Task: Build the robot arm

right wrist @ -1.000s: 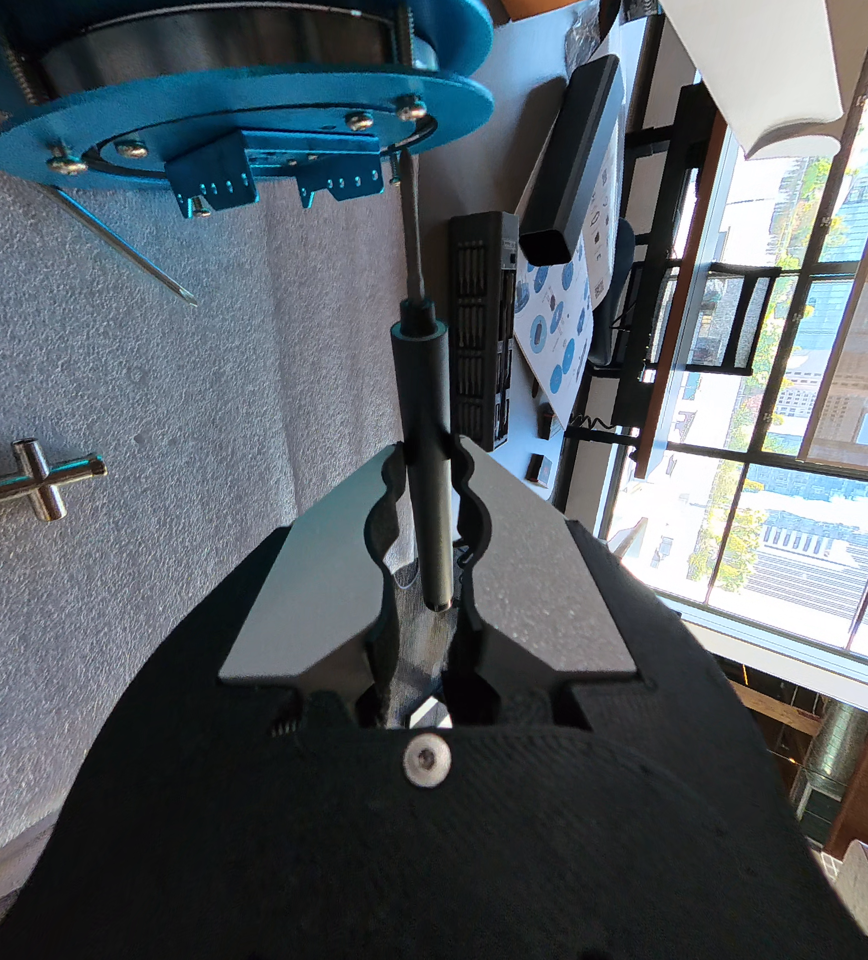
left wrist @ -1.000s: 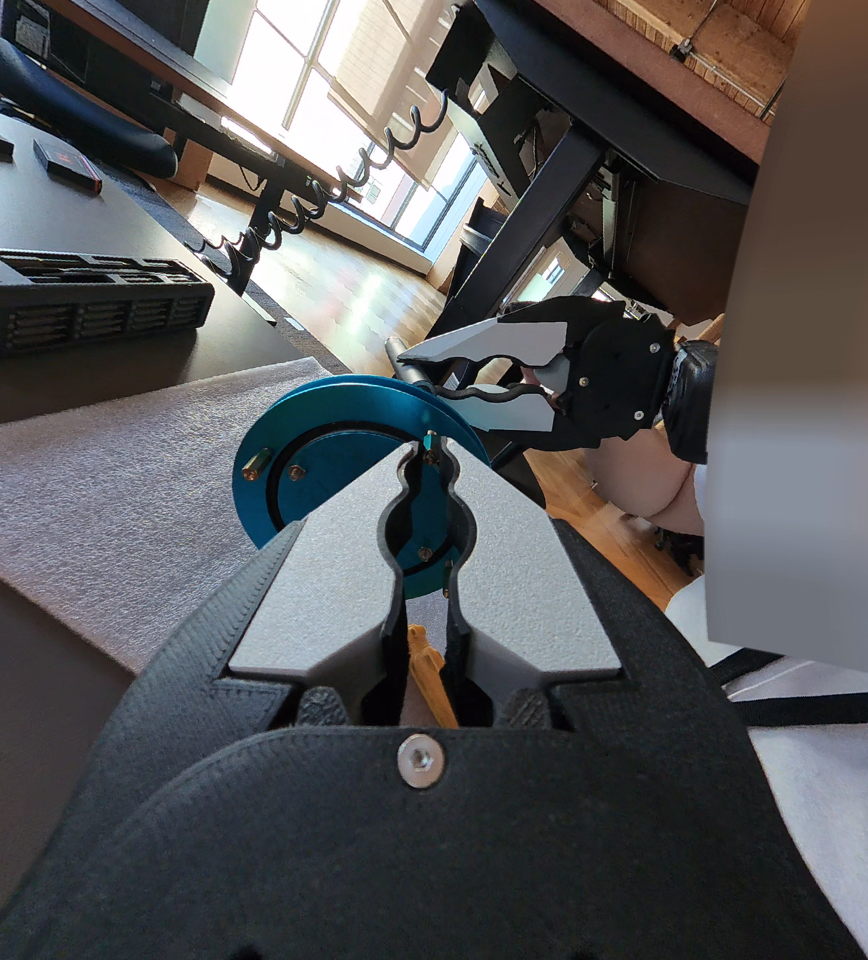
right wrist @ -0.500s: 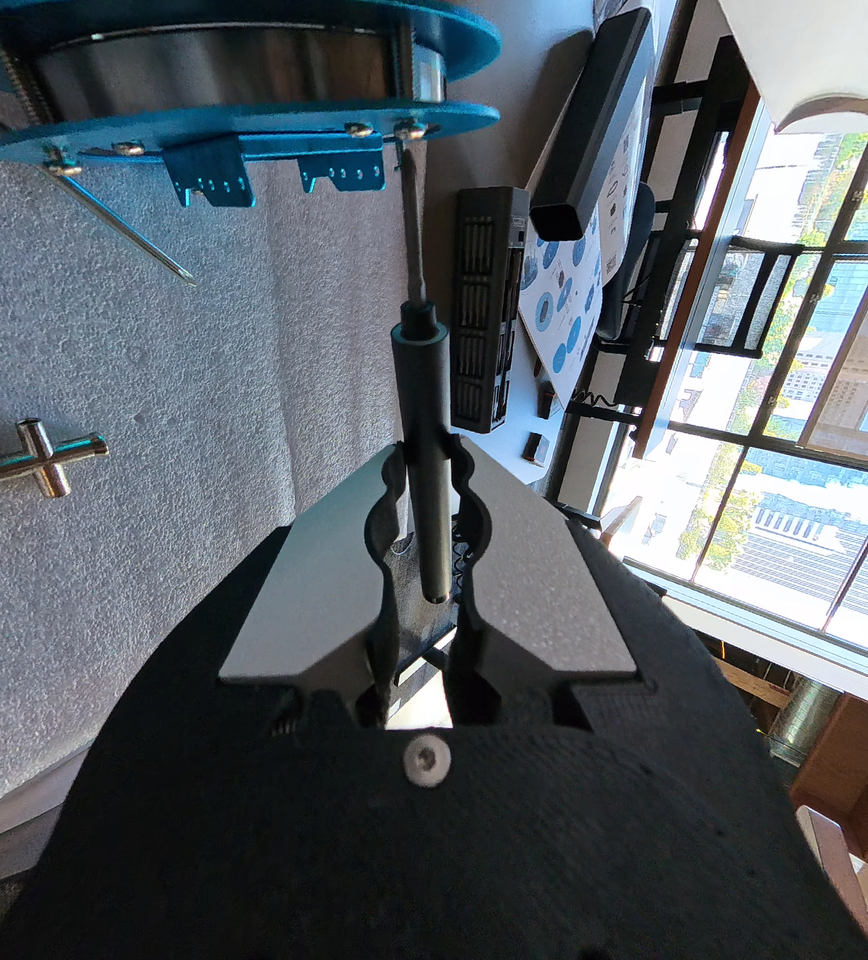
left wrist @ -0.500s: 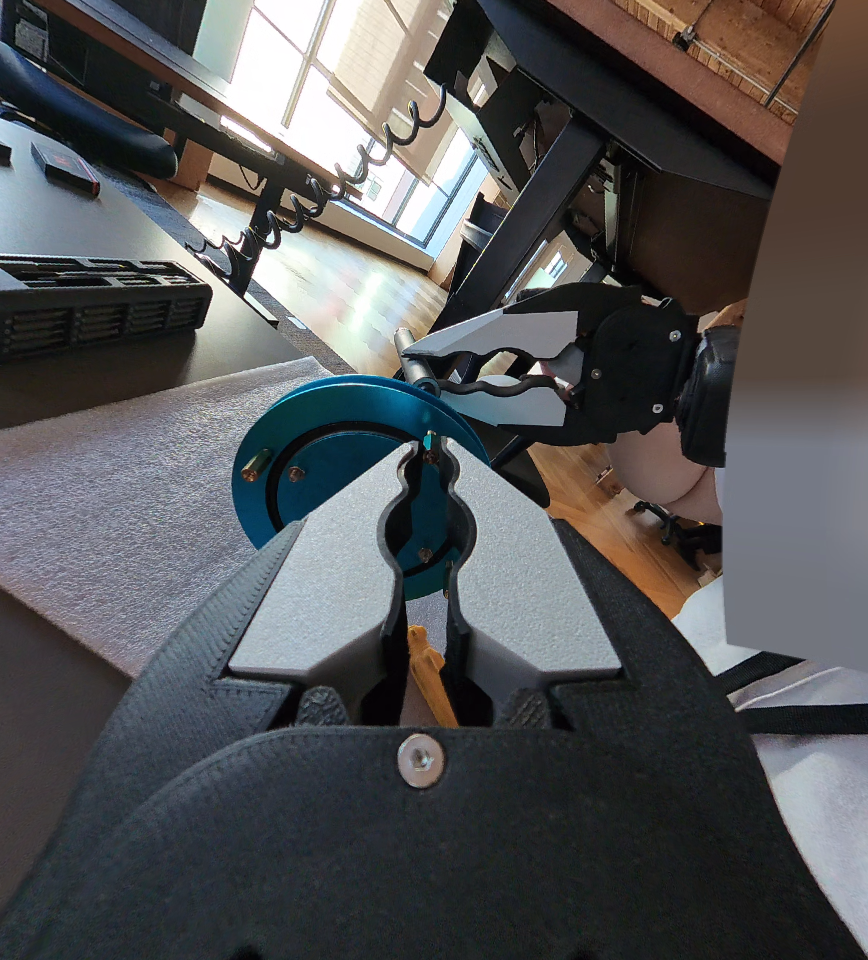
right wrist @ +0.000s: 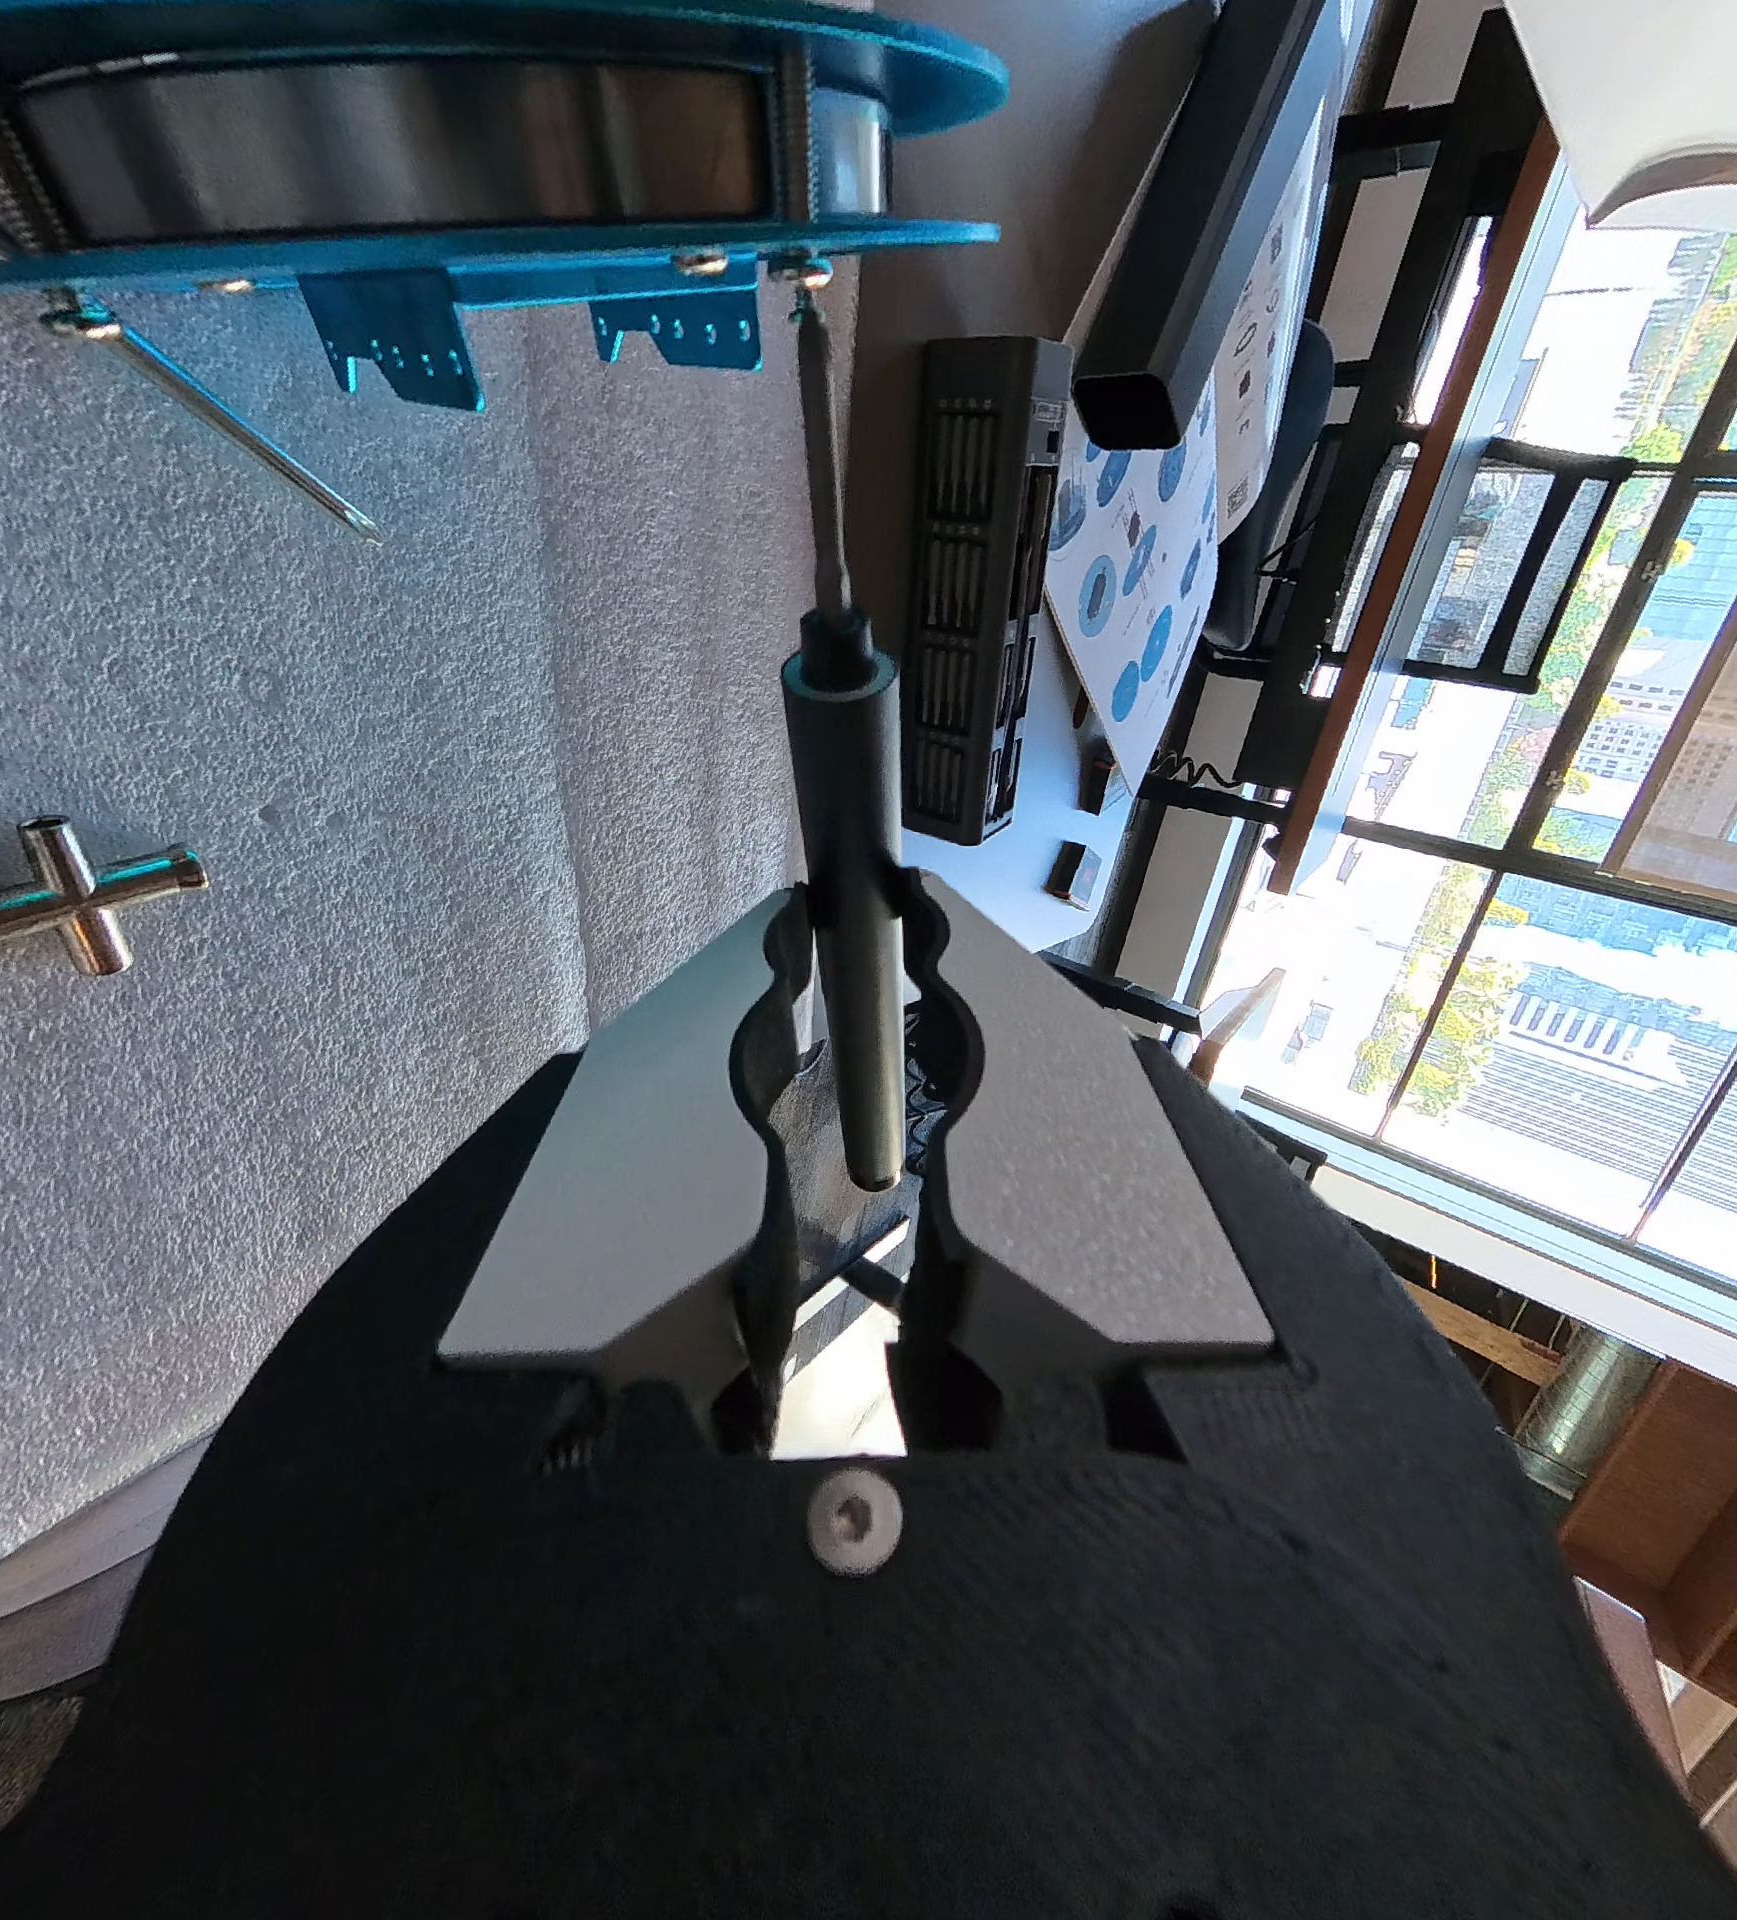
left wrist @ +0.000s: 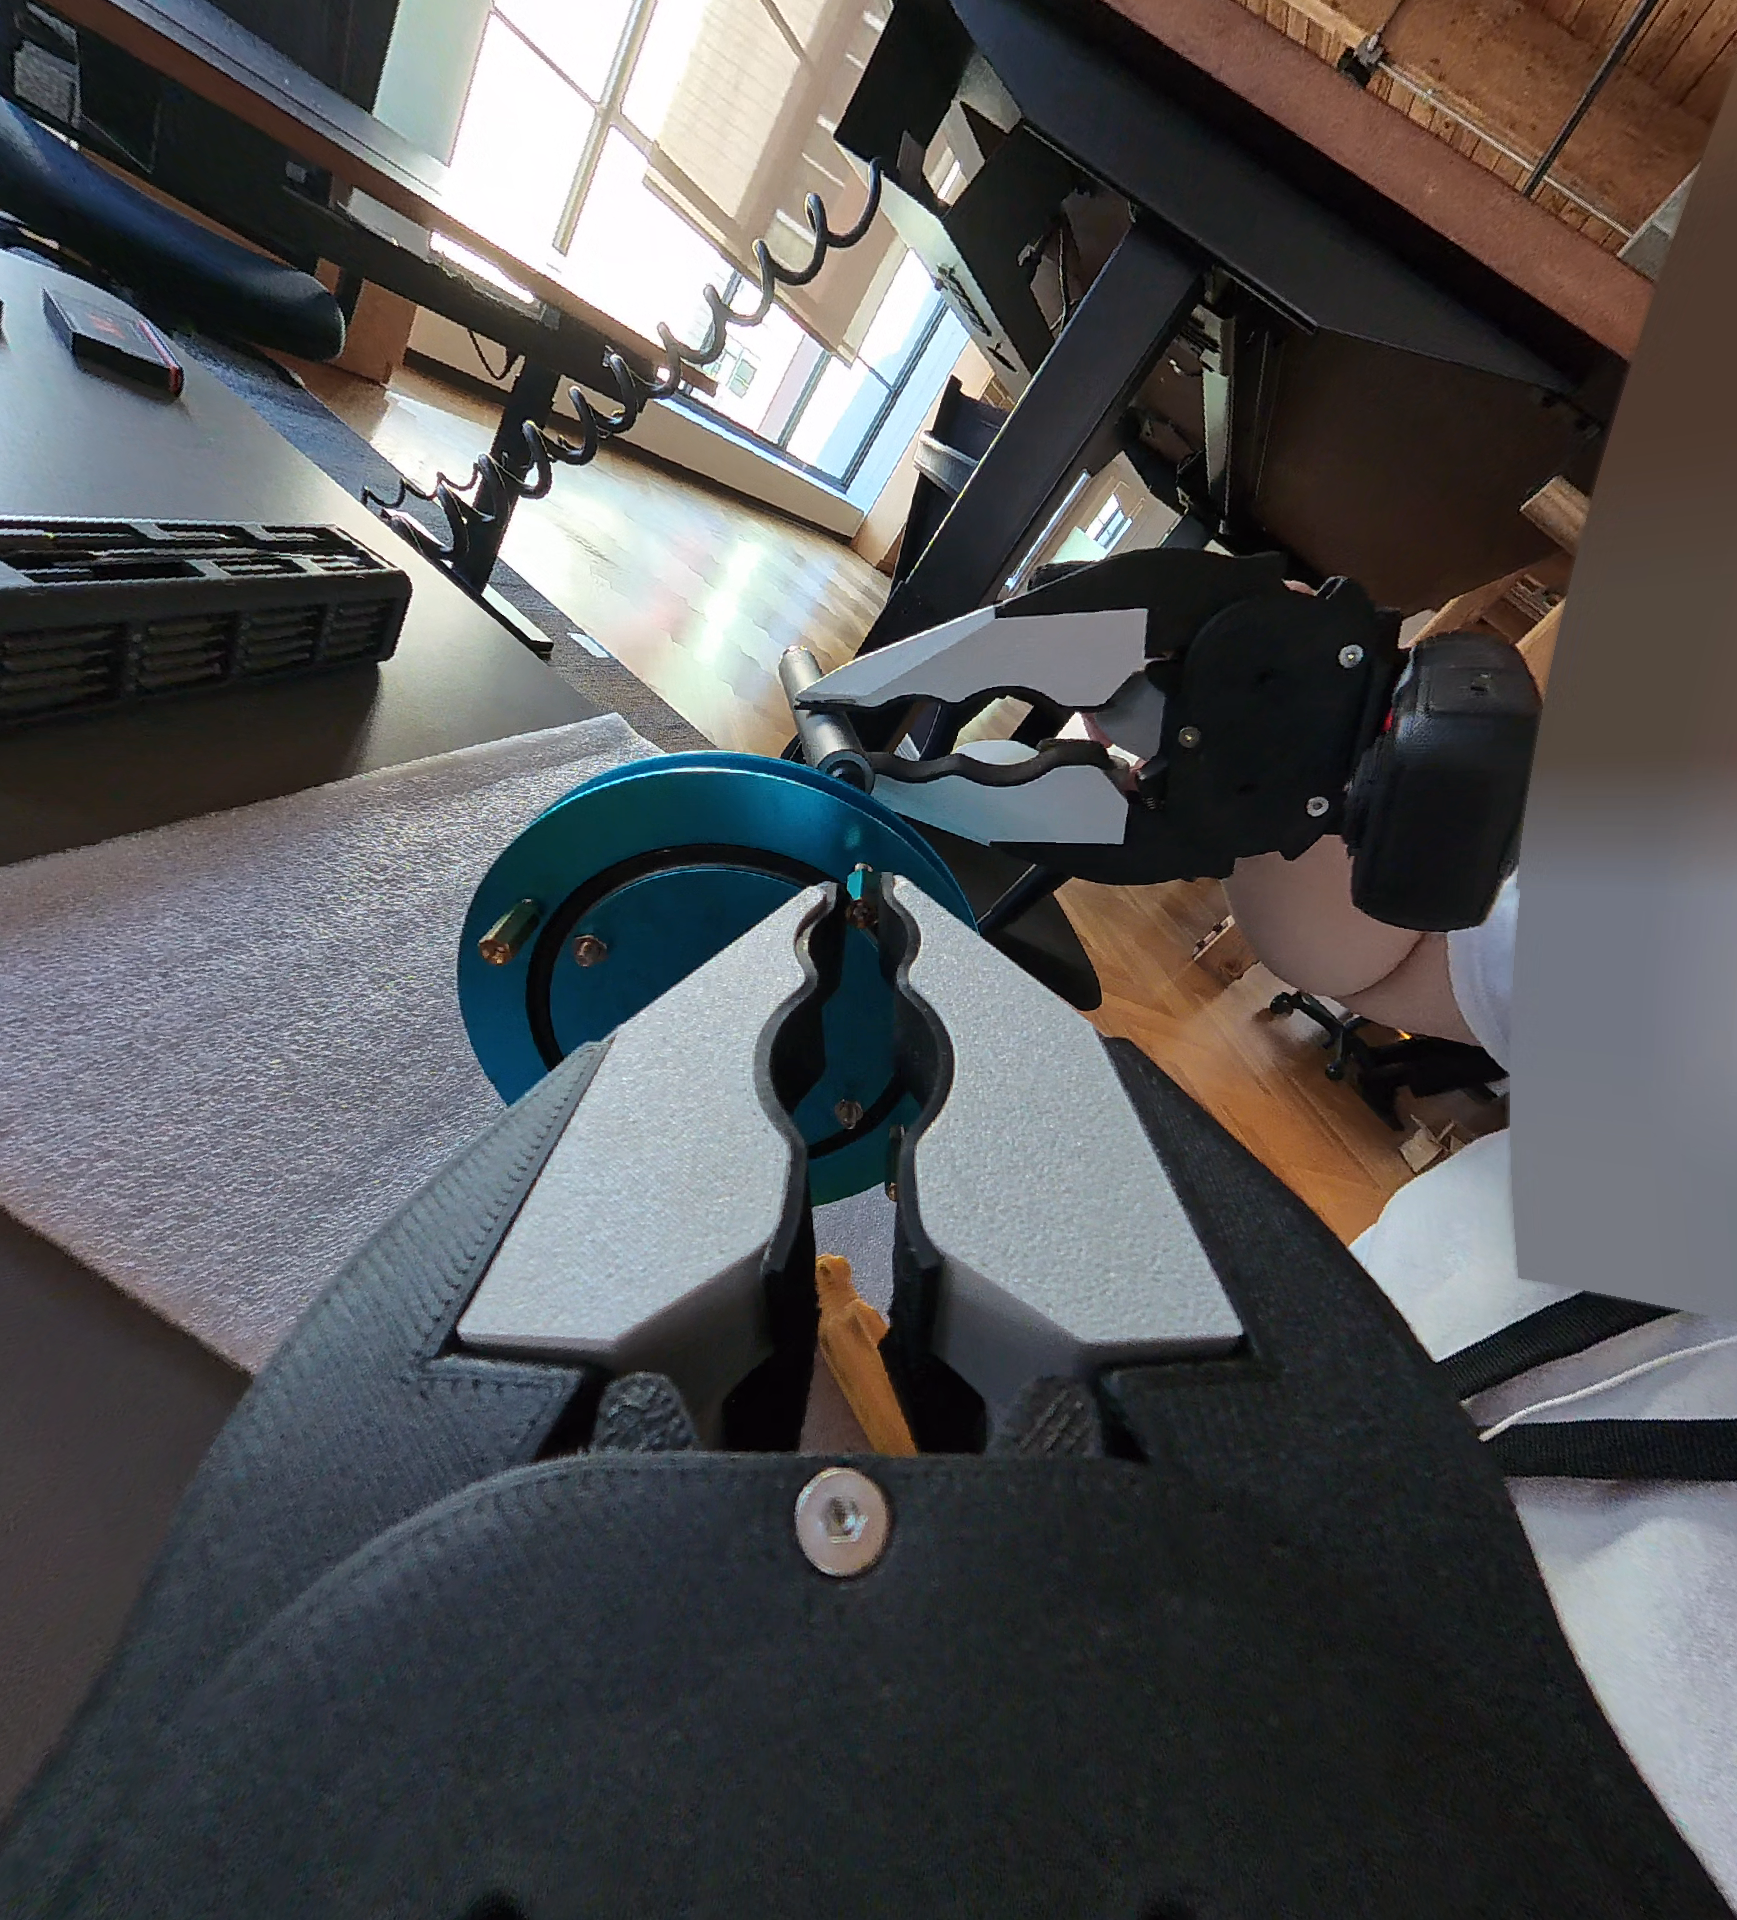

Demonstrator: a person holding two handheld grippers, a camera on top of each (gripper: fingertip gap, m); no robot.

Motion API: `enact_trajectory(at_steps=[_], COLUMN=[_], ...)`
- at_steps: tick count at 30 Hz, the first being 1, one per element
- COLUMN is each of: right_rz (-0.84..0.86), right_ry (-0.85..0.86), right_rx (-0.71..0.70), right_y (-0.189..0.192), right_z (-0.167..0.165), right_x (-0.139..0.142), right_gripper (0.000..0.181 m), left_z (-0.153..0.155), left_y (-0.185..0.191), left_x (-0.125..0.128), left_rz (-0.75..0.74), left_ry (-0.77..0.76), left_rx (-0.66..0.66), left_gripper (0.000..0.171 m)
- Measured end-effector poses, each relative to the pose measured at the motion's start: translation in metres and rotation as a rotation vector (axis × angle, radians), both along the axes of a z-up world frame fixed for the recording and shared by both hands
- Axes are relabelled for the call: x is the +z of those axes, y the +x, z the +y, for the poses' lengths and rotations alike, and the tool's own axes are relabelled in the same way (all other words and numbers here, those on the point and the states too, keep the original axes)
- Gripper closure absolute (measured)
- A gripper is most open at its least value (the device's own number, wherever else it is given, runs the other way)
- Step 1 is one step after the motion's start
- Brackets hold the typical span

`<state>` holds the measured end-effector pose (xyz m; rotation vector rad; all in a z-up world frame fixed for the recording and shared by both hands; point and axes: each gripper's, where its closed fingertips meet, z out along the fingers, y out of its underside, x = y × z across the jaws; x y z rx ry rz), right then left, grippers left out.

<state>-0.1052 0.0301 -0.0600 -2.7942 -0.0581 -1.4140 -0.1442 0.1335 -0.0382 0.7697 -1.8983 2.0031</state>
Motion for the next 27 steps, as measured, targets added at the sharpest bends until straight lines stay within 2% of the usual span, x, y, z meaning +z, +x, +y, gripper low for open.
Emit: enact_trajectory(at_steps=[27], right_rz=[0.030], right_ry=[-0.026], right_rx=[-0.026], right_y=[-0.0006], right_z=[0.0015], right_x=[-0.0032], right_gripper=[0.165], left_z=[-0.0020], left_y=[-0.0013], left_x=[0.0005], left_rz=[-0.014], left_ry=[0.005], left_rx=[-0.002], left_gripper=[0.168])
